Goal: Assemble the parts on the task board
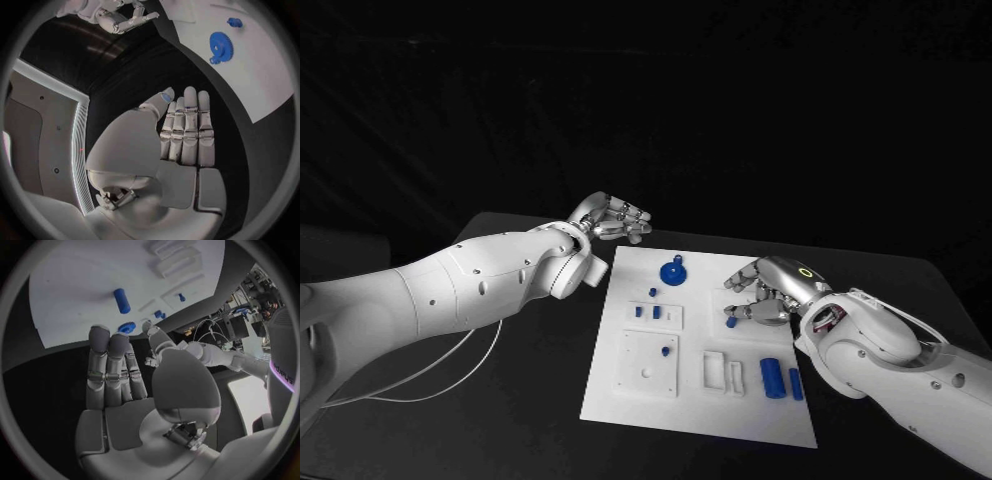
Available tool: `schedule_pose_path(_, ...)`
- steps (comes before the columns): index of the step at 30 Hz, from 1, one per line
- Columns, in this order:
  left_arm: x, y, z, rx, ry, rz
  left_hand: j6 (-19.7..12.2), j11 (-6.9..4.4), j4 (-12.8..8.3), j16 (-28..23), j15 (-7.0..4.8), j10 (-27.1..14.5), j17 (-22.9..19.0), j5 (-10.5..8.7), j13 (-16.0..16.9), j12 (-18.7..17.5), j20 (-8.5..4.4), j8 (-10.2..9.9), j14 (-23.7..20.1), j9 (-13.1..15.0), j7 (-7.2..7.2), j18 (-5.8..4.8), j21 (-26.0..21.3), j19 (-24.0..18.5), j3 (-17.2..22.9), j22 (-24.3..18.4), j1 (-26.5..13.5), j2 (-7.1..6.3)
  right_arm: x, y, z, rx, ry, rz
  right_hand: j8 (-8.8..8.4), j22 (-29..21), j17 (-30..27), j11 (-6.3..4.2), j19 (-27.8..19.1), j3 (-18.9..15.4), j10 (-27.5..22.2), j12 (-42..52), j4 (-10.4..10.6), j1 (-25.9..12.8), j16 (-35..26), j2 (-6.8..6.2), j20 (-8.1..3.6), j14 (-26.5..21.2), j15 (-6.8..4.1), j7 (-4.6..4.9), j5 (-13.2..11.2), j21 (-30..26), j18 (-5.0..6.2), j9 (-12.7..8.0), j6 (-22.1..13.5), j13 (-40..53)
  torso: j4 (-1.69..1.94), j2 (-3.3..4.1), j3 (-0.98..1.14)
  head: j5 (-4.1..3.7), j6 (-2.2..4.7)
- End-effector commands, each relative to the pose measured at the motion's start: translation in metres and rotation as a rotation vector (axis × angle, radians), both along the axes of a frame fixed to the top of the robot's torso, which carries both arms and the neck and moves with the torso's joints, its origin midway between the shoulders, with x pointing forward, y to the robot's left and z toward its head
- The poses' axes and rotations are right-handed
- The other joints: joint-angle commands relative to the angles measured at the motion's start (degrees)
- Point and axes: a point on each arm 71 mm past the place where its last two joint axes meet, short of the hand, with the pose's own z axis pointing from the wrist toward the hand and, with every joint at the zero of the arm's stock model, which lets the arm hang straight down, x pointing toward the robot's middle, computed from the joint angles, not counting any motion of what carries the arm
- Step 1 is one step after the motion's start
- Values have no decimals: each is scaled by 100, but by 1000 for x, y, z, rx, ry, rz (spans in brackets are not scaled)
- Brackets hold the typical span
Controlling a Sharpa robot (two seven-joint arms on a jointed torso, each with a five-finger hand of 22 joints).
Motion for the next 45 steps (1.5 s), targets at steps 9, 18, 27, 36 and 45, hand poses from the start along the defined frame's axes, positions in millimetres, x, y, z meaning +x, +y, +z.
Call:
schedule_pose_path(9,-1,-2,-1,-10,4,-7,-22,14,8,-23,9,-57,3,-23,1,25,-7,-15,8,2,2,-67,-12,23,-26,-2,-2,55,0,-3,-13,-138,114,35,-14,-149,-34,3,223,-407,-74,52,158,199,56,59,12,-18,26,-36,-89,-111,61,-5,-107,5,25,4,-12,-86,-6)
schedule_pose_path(18,0,-1,-2,-9,6,-7,-22,15,11,-24,9,-60,4,-23,1,25,-5,-15,10,2,1,-65,-12,24,-26,-5,-3,59,0,-1,-19,-168,131,36,-13,-166,-41,-25,229,-311,24,85,167,229,61,142,-6,-16,6,2,-186,-68,28,-4,-31,2,22,5,-12,-73,-32)
schedule_pose_path(27,0,0,-2,-8,7,-4,-20,16,25,-25,11,-64,4,-24,1,26,-1,-14,13,3,1,-64,-13,23,-27,-12,-14,70,1,0,-20,-162,126,18,-19,-129,-11,-117,234,1563,409,8,-41,-171,127,56,-72,-9,-57,105,-783,160,-47,-10,210,-3,19,5,-10,-75,-36)
schedule_pose_path(36,0,0,-2,-8,6,-2,-20,18,34,-29,14,-74,3,-23,1,26,2,-14,5,3,0,-63,-15,22,-25,-24,-18,71,1,4,-23,-155,128,23,-13,-77,2,-209,234,2203,717,32,-78,-200,164,127,-116,-11,-104,142,-1141,288,-97,-3,444,3,21,6,-9,-68,-50)
schedule_pose_path(45,0,1,-2,-7,6,-1,-18,23,40,-32,18,-90,3,-22,1,26,6,-14,-2,3,0,-60,-14,20,-22,-46,-17,66,1,6,-29,-170,136,18,-9,-54,3,-231,231,2145,828,25,-74,-199,182,135,-137,-10,-120,151,-1039,340,-127,2,560,7,23,5,-12,-59,-80)
